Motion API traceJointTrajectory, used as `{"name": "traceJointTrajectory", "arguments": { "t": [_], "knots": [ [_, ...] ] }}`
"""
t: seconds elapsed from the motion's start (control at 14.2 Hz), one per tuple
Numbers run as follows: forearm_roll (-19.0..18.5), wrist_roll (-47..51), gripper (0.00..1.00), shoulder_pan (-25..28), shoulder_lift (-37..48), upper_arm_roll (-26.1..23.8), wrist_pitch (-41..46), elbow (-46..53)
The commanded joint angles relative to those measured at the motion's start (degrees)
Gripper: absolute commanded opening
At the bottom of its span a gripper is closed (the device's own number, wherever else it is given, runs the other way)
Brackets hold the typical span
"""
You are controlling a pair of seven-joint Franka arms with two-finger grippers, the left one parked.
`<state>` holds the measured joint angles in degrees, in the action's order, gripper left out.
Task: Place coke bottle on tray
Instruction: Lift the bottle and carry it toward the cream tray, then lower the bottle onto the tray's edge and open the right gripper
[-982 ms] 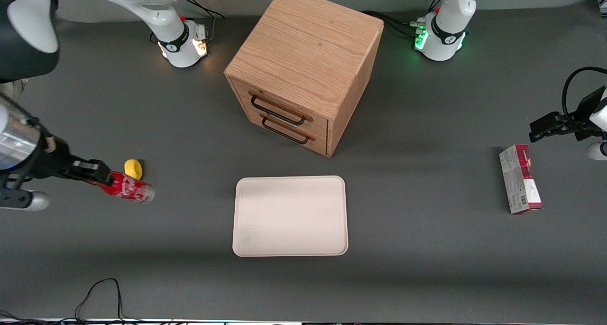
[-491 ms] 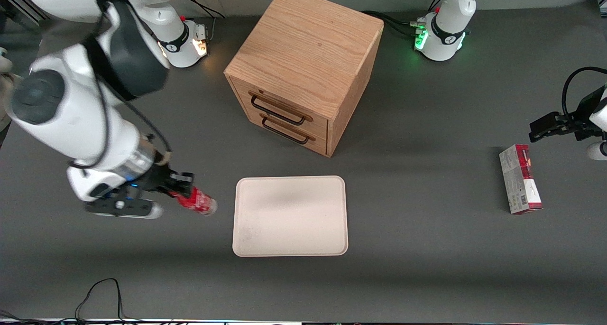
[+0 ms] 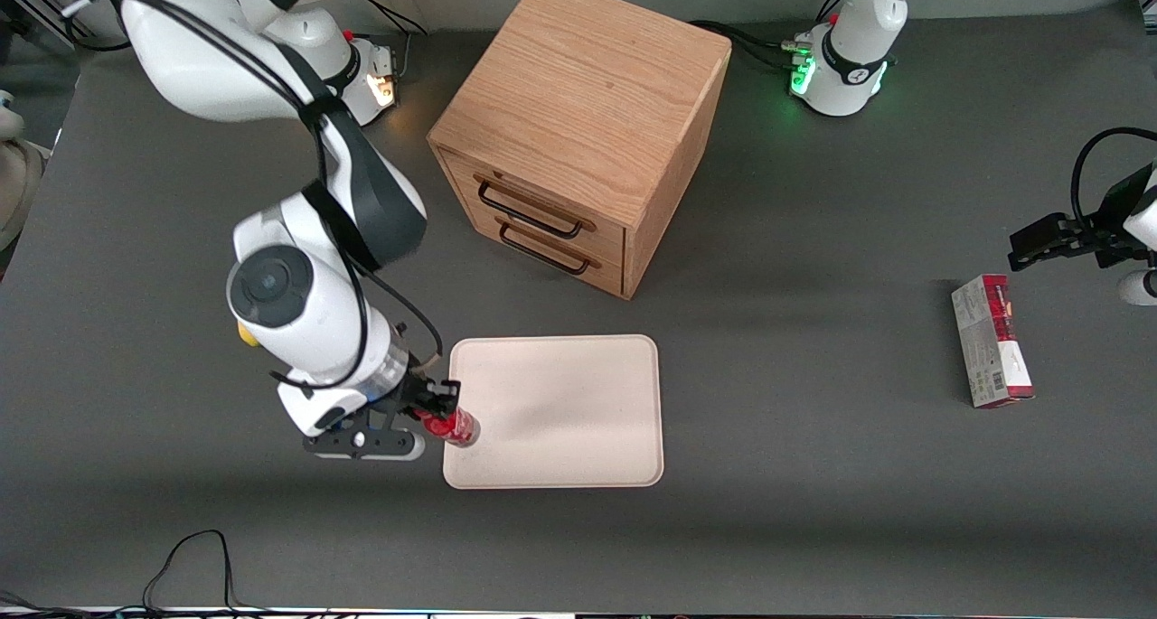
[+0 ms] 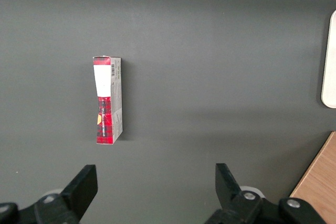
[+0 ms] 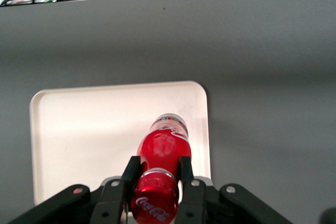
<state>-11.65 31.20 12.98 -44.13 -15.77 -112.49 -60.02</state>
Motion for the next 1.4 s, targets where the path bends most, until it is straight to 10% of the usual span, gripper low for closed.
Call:
{"name": "traceJointTrajectory", "arguments": {
  "t": [0.0, 0.49, 0.84, 1.33],
  "knots": [
    [-1.44, -0.26, 0.0, 0.81, -2.36, 2.66, -6.4, -2.36],
    [-1.44, -2.11, 0.07, 1.25, -4.03, 3.55, -10.38, -4.84],
    [-1.44, -1.41, 1.0, 2.13, -3.86, 4.95, -14.51, -7.74],
    [-1.01, -2.37, 1.0, 1.96, 3.59, 5.57, -7.43, -8.7]
  ]
}}
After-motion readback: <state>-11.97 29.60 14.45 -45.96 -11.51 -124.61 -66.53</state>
